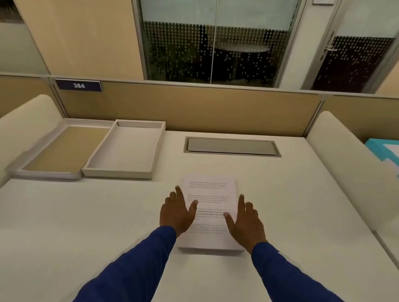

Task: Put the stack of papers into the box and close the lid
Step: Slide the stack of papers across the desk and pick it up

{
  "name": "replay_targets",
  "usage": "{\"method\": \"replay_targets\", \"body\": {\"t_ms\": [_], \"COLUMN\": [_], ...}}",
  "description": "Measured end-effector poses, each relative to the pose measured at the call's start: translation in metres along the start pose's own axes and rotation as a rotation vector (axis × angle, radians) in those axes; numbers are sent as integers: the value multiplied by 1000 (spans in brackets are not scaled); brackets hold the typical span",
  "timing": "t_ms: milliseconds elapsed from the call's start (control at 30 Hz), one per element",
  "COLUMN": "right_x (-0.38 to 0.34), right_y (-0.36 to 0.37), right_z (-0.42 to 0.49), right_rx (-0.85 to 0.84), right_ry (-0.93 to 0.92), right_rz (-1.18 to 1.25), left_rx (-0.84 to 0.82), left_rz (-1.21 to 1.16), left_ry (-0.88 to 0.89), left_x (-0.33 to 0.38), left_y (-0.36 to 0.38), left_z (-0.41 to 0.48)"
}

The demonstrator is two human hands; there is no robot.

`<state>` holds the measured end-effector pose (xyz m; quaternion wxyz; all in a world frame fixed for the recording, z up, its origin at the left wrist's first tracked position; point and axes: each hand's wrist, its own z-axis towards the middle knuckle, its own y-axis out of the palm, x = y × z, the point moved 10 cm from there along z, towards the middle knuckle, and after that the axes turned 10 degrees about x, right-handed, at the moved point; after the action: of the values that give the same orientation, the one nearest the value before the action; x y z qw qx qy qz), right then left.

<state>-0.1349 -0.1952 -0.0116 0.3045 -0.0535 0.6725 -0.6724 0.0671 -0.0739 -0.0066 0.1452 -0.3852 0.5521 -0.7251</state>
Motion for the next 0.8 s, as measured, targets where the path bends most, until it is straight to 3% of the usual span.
{"method": "replay_targets", "body": {"t_ms": [167, 367, 600, 800], "right_x": [25, 29, 31, 32], "right_y": [35, 46, 51, 54], "right_z": [-21, -29, -26, -26], "right_rx": [-152, -131, -128, -104], "right_ry": [120, 197, 207, 195], "right_rz": [-60, -25, -13, -12], "left_rx": [-143, -251, -237, -205], "left_rz": [-57, -137, -303, -554], "left_ry": [-295, -478, -743, -801], "left_x": [-33, -38, -40, -42], "left_y": [35, 51, 50, 54], "left_z": [-28, -45, -48, -45]}}
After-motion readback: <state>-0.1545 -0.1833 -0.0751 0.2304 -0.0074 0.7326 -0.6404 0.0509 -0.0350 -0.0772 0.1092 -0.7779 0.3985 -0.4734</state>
